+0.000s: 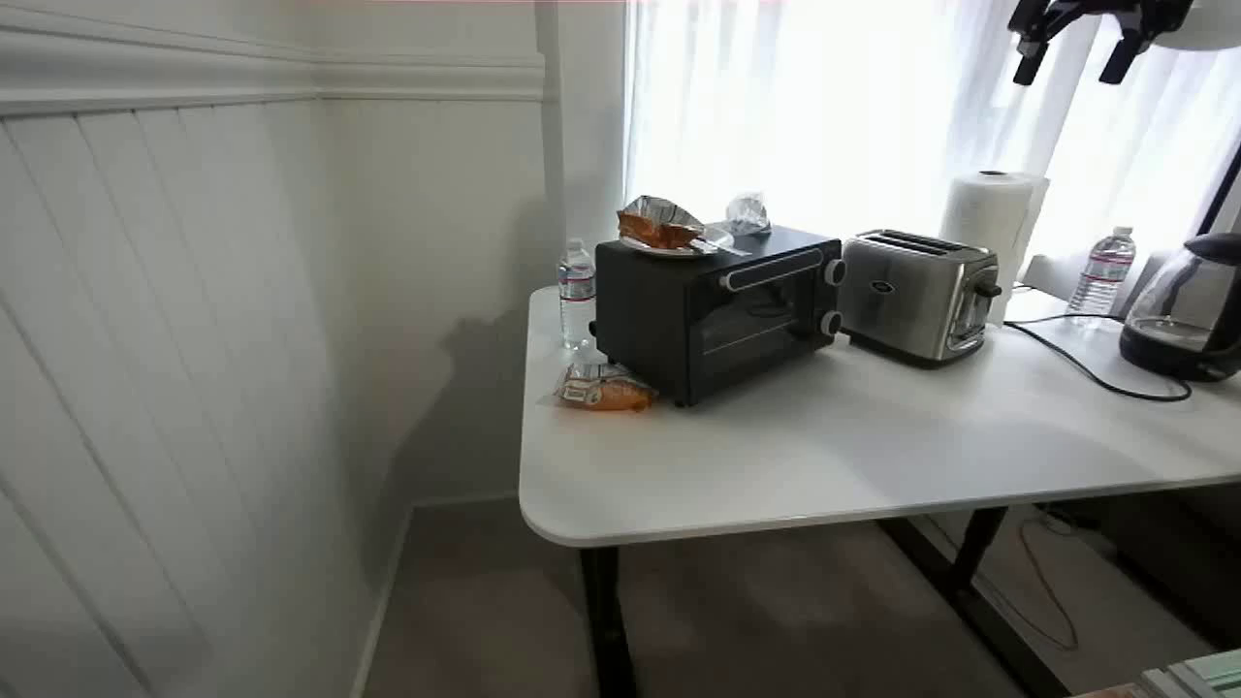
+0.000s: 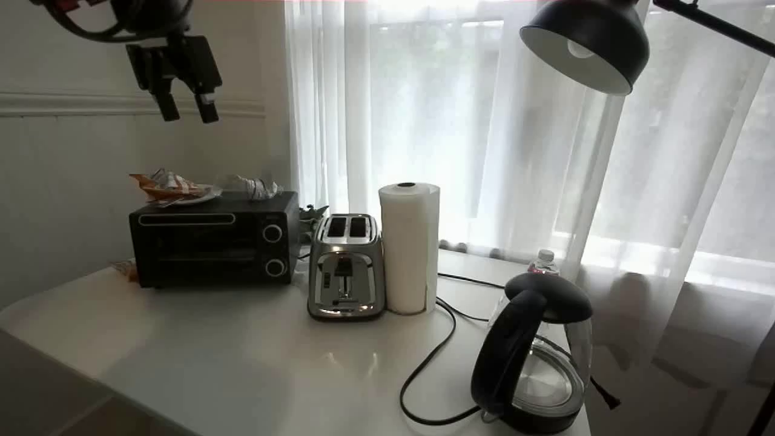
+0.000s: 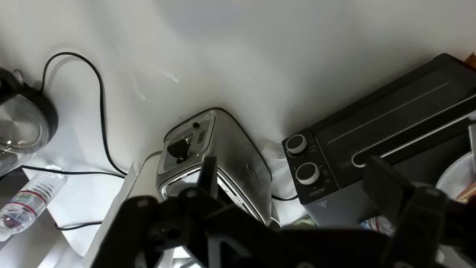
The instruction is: Open the oven door fully
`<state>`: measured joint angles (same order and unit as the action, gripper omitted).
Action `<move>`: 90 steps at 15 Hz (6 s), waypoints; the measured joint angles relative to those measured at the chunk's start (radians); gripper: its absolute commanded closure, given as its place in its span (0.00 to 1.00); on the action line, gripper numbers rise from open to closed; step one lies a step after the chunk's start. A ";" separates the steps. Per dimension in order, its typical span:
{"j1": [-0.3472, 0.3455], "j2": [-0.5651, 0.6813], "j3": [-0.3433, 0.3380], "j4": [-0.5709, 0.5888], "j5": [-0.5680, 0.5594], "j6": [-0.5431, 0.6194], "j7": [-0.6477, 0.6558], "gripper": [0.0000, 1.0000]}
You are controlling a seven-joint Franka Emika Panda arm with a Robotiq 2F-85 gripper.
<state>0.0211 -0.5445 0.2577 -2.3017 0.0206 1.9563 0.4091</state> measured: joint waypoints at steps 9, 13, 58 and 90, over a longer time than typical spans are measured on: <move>0.000 0.000 0.000 0.000 0.000 0.000 0.000 0.00; 0.000 0.000 0.000 0.000 0.000 0.000 0.000 0.00; 0.120 0.629 -0.011 0.068 0.125 0.600 0.552 0.00; 0.181 0.729 -0.090 0.110 0.132 0.674 0.726 0.00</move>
<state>0.2022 0.1844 0.1680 -2.1914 0.1526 2.6308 1.1347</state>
